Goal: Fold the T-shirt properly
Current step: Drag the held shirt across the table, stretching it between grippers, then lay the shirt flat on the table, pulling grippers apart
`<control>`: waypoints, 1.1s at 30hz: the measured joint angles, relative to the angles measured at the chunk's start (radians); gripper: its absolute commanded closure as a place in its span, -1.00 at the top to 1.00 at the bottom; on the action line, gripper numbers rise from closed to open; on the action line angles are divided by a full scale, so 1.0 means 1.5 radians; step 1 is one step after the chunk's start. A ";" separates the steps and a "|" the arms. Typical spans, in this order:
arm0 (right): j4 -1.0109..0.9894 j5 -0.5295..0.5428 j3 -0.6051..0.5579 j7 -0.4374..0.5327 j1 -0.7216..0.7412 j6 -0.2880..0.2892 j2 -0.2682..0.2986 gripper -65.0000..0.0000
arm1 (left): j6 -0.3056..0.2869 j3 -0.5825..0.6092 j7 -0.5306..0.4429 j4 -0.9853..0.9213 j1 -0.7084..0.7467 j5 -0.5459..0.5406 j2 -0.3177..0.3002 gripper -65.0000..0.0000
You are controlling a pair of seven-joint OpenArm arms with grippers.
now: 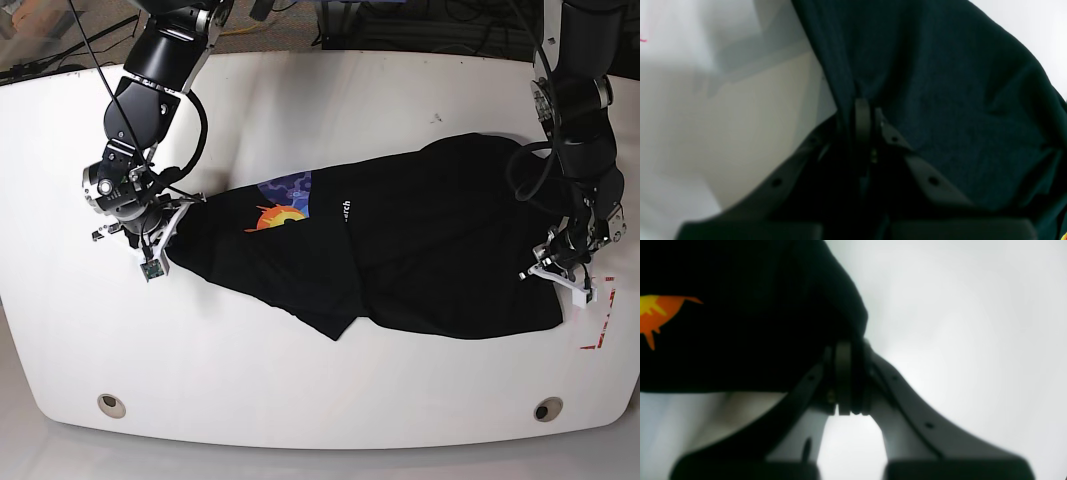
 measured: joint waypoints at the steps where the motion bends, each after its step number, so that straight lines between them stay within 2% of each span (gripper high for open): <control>1: 0.000 -0.005 0.001 -0.002 0.008 0.000 -0.004 -1.00 | 0.000 0.000 0.000 0.000 0.000 0.000 0.000 -1.00; 3: 0.000 -0.006 0.000 -0.002 0.021 0.000 -0.008 -1.00 | -0.004 0.000 0.005 0.005 0.002 0.000 0.000 -1.00; 6: 0.000 -0.003 -0.002 -0.001 0.046 0.001 -0.009 -1.00 | -0.017 0.000 0.072 0.065 0.024 0.018 -0.002 -1.00; 12: -0.001 -0.007 -0.001 -0.004 0.099 0.001 -0.005 -1.00 | -0.020 -0.002 0.163 0.282 0.108 0.031 -0.013 -1.00; 20: -0.001 -0.004 -0.002 -0.005 0.183 0.005 -0.008 -1.00 | -0.026 0.002 0.240 0.522 0.123 0.021 -0.012 -1.00; 27: -0.002 -0.004 -0.099 -0.005 0.274 0.006 0.047 -1.00 | -0.026 0.001 0.278 0.701 0.106 0.025 -0.021 -1.00; 30: -0.003 0.002 -0.112 -0.009 0.332 0.005 0.057 -1.00 | -0.030 0.003 0.322 0.757 0.055 0.021 -0.035 -1.00; 33: -0.028 0.006 -0.141 -0.042 0.407 0.007 0.087 -1.00 | -0.026 -0.001 0.361 0.788 -0.020 0.025 -0.047 -1.00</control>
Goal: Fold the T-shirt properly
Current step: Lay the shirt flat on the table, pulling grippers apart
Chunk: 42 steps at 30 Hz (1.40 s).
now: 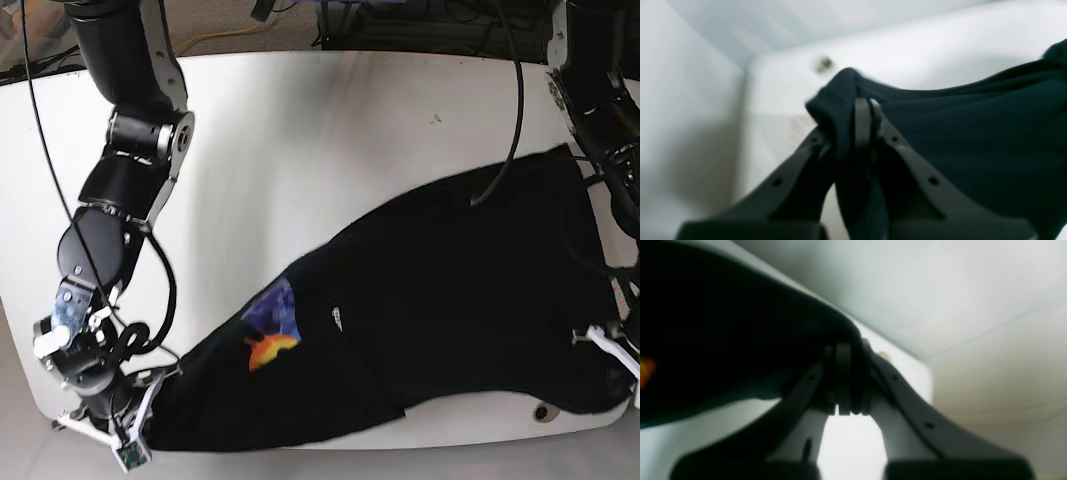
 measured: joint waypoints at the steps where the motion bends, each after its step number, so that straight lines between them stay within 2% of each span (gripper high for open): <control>1: -0.010 -0.001 -0.007 -0.012 0.033 0.002 0.011 -1.00 | 0.001 -0.002 0.007 0.009 -0.031 0.001 -0.002 -1.00; 7: -0.060 -0.010 -0.037 -0.029 0.198 -0.004 0.052 -1.00 | -0.004 0.005 0.029 0.017 -0.174 -0.010 -0.040 -1.00; 11: -0.081 0.002 -0.072 -0.020 0.282 -0.001 0.069 -1.00 | -0.004 0.006 0.020 0.017 -0.258 -0.008 -0.065 -0.99; 15: -0.080 0.010 -0.083 -0.063 0.306 -0.002 0.075 -1.00 | -0.008 0.003 0.017 0.020 -0.269 -0.008 -0.073 -0.99; 17: -0.067 0.004 -0.081 -0.093 0.294 -0.003 0.077 -1.00 | -0.038 0.004 0.022 0.020 -0.254 -0.008 -0.070 -0.99; 20: -0.029 0.003 -0.072 -0.116 0.241 -0.004 0.078 -1.00 | -0.071 0.002 0.011 0.022 -0.203 -0.013 -0.066 -0.99; 23: 0.031 0.009 -0.027 -0.122 0.148 -0.001 0.072 -1.00 | -0.094 0.001 0.007 0.024 -0.125 -0.011 -0.063 -0.99; 27: 0.086 -0.002 0.004 -0.132 0.019 -0.004 0.052 -1.00 | -0.107 -0.002 -0.024 0.040 -0.007 -0.008 -0.060 -0.99; 31: 0.136 0.003 0.064 -0.131 -0.111 -0.004 0.009 -1.00 | -0.110 -0.025 -0.105 0.046 0.116 -0.016 -0.055 -0.99; 37: 0.161 0.007 0.139 -0.129 -0.249 -0.005 -0.050 -1.00 | -0.109 -0.036 -0.160 0.039 0.276 0.002 -0.057 -0.99; 42: 0.168 0.080 0.188 -0.135 -0.347 -0.005 -0.082 -1.00 | -0.122 -0.035 -0.214 0.019 0.380 -0.006 -0.057 -0.99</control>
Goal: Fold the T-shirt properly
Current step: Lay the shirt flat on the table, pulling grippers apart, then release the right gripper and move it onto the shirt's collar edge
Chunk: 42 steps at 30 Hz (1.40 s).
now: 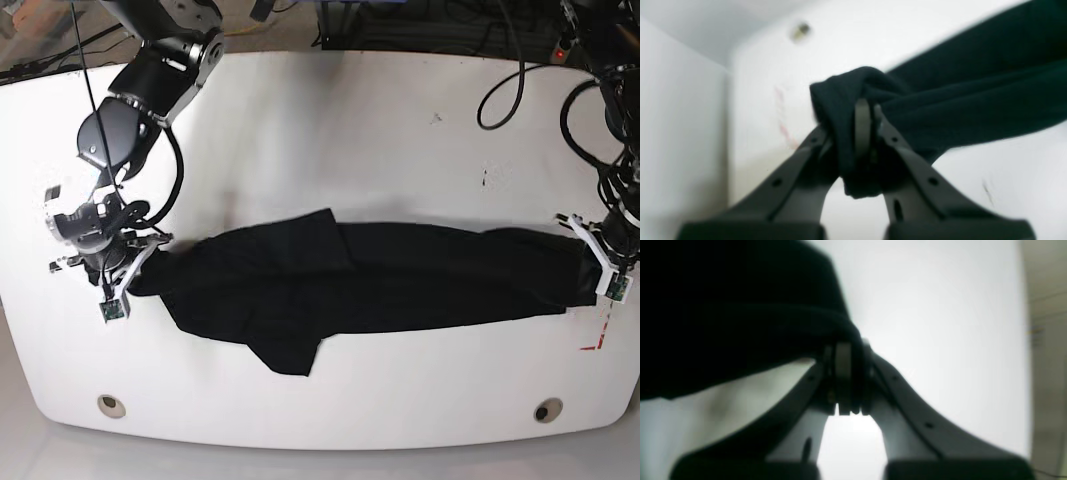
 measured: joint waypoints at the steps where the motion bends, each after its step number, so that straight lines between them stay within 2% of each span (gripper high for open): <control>1: -0.001 0.014 0.006 -0.001 -0.013 0.000 -0.003 -1.00 | -0.009 0.000 -0.009 -0.010 0.014 0.003 0.000 -0.99; 4: -0.001 0.067 0.026 0.002 -0.054 -0.002 -0.006 -1.00 | -0.034 -0.020 -0.028 -0.054 0.051 0.002 0.002 -0.99; 8: -0.003 0.137 0.047 -0.003 -0.100 -0.002 -0.005 -1.00 | -0.047 -0.045 -0.029 -0.097 0.078 0.012 -0.003 -0.99; 11: -0.028 0.184 0.062 -0.031 -0.115 -0.002 -0.001 -1.00 | -0.058 -0.044 -0.030 -0.107 0.091 0.010 -0.004 -0.99; 15: -0.072 0.254 0.086 -0.042 -0.130 -0.002 0.005 -1.00 | -0.060 -0.043 -0.031 -0.107 0.115 0.007 -0.003 -0.99; 18: -0.108 0.290 0.101 -0.088 -0.136 -0.003 0.016 -1.00 | -0.060 -0.042 -0.030 -0.108 0.136 0.008 -0.002 -0.99; 23: -0.130 0.367 0.145 -0.119 -0.161 -0.004 0.020 -1.00 | -0.060 -0.042 -0.032 -0.108 0.176 0.008 -0.003 -0.99; 30: -0.130 0.461 0.145 -0.121 -0.213 -0.004 0.044 -1.00 | -0.060 -0.042 -0.032 -0.109 0.224 0.009 -0.004 -0.99; 33: -0.128 0.505 0.142 -0.118 -0.245 -0.004 0.055 -0.98 | -0.063 -0.042 -0.035 -0.110 0.225 0.043 -0.003 -0.99; 36: -0.128 0.540 0.126 -0.123 -0.277 -0.005 0.065 -0.57 | -0.064 -0.042 -0.035 -0.110 0.226 0.068 -0.002 -0.99; 40: -0.104 0.596 0.077 -0.123 -0.305 -0.007 0.095 0.13 | -0.064 -0.042 -0.035 -0.110 0.225 0.068 0.000 -0.99; 42: -0.069 0.618 0.063 -0.121 -0.312 -0.006 0.110 0.31 | -0.064 -0.042 -0.035 -0.110 0.225 0.068 0.000 -0.99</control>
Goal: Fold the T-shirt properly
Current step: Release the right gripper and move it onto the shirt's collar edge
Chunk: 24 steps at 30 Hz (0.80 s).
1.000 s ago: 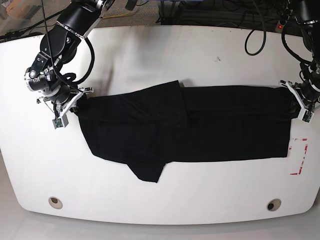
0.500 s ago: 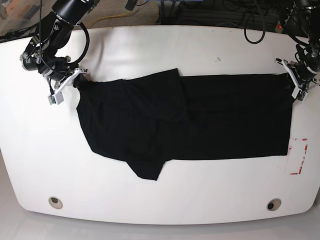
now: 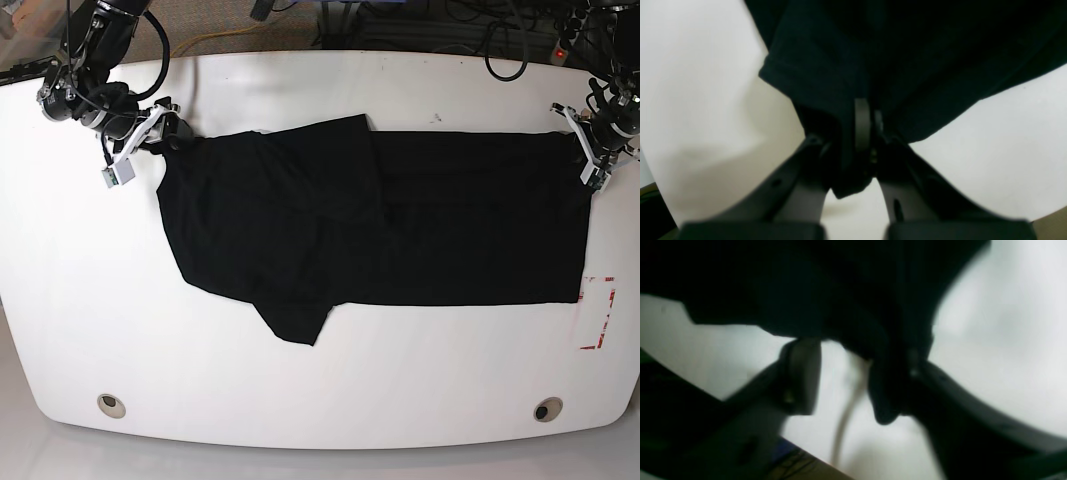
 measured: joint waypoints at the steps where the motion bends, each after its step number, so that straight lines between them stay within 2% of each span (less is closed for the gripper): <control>1: 0.026 -0.004 -0.004 0.003 -0.002 -0.002 0.003 0.35 | 0.000 0.000 0.000 0.000 0.000 0.000 0.000 -0.99; 5: 0.127 -0.004 -0.010 0.002 -0.020 0.002 0.004 0.35 | -0.001 0.000 0.000 0.000 -0.001 0.000 0.000 -0.99; 9: 0.173 -0.004 -0.066 0.013 -0.026 0.002 0.026 0.35 | -0.001 0.000 0.001 0.000 -0.001 0.000 0.000 -0.99; 13: 0.177 -0.014 -0.172 0.092 -0.033 0.000 0.067 0.35 | -0.001 0.003 0.001 0.001 -0.008 0.000 0.002 -0.99; 15: 0.177 -0.064 -0.242 0.140 -0.037 0.002 0.087 0.35 | -0.001 0.003 0.003 0.001 -0.018 0.000 0.003 -0.99; 18: 0.177 -0.170 -0.344 0.195 -0.034 0.000 0.096 0.35 | -0.001 0.003 -0.001 0.001 -0.024 -0.001 0.002 -0.99; 24: 0.176 -0.393 -0.519 0.268 -0.019 0.004 0.088 0.35 | -0.001 0.003 0.004 0.001 -0.023 0.003 0.003 -0.99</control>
